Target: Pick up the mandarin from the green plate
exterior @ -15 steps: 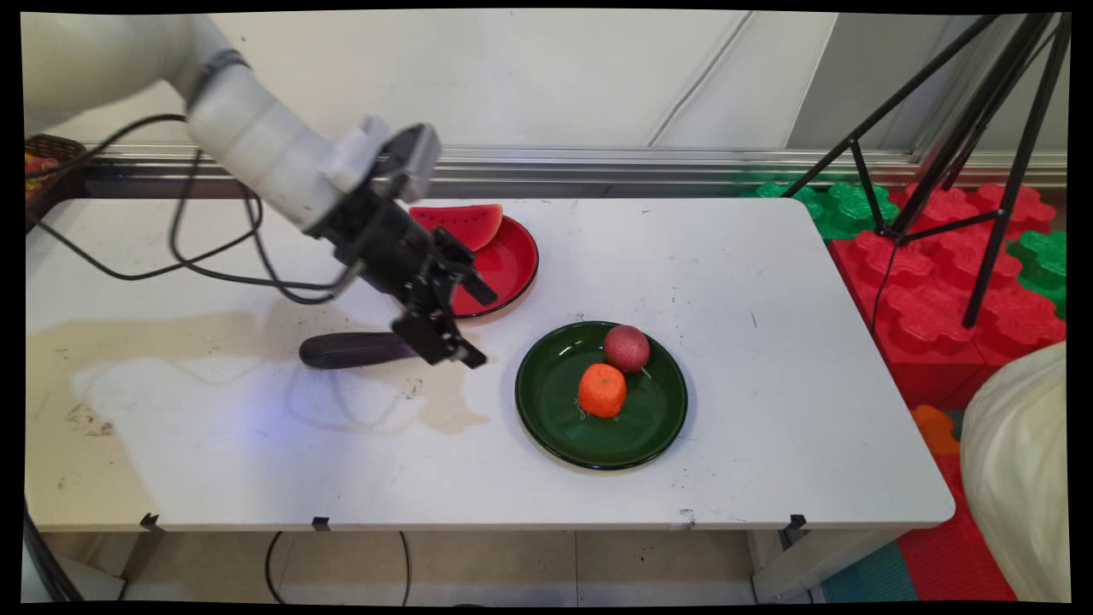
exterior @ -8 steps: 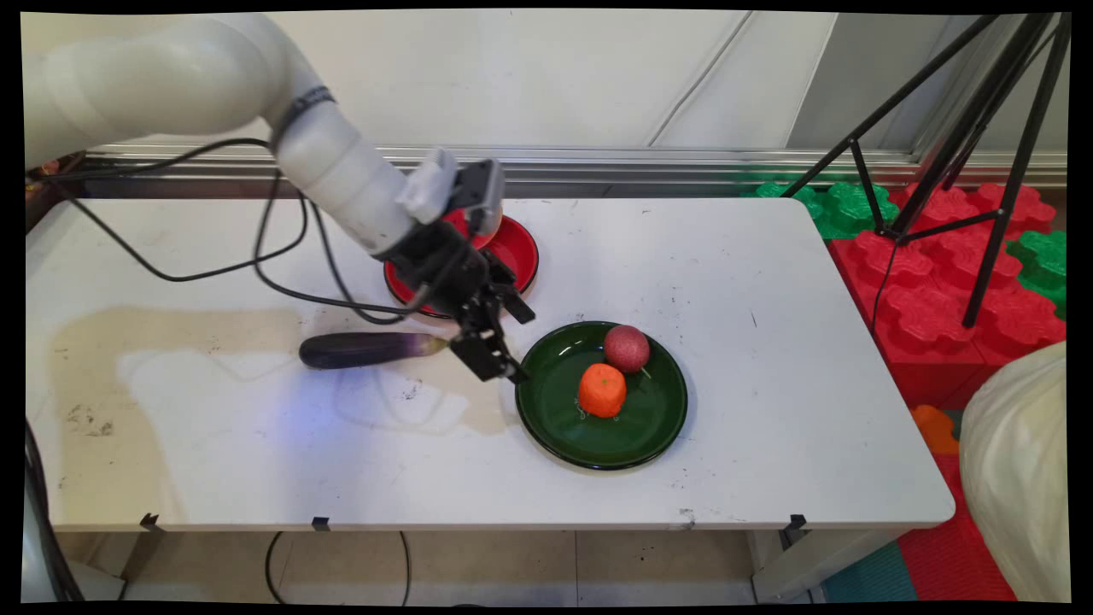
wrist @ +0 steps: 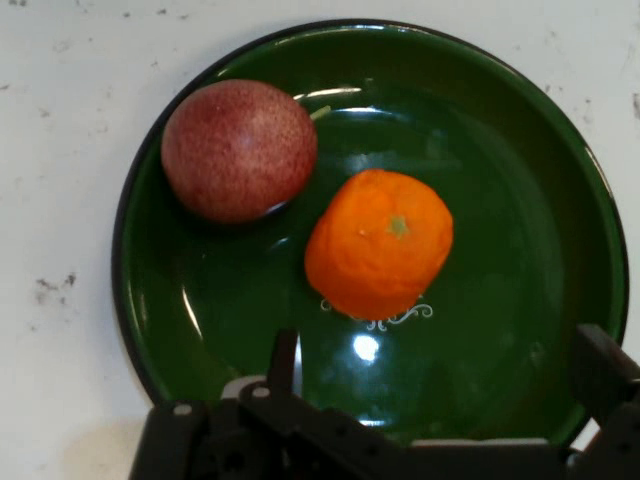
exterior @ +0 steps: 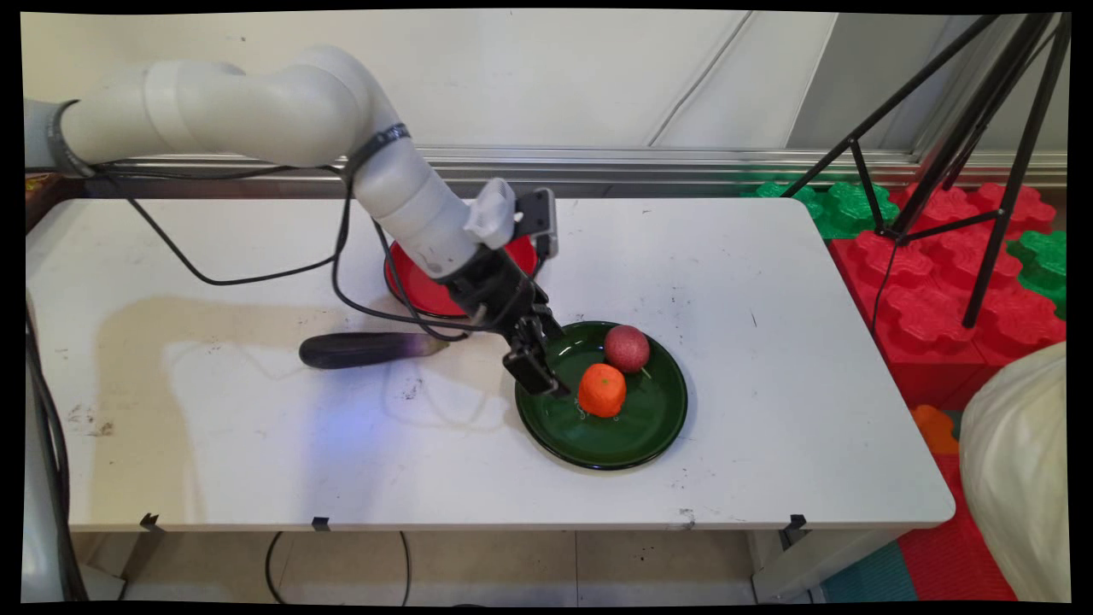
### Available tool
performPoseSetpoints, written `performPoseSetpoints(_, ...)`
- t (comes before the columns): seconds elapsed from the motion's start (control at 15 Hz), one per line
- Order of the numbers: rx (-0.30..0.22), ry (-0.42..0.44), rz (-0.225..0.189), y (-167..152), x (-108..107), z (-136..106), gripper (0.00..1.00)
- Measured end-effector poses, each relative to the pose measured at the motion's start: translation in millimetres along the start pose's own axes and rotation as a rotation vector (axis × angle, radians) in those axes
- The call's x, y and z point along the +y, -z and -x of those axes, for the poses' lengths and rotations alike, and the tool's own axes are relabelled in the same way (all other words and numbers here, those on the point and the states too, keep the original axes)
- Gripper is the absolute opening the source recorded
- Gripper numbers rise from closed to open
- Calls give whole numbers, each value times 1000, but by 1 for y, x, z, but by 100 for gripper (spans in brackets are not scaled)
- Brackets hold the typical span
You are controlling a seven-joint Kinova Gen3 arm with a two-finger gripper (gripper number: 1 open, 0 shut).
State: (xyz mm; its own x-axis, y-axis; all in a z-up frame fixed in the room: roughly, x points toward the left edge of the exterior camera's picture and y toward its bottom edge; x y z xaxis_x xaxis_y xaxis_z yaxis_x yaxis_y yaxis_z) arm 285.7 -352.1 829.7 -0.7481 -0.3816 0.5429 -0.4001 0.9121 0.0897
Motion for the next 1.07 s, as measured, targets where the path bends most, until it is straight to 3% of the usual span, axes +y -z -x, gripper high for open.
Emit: performPoseSetpoints(1.07, -28, 62, -35, -63, 3, -18, 100)
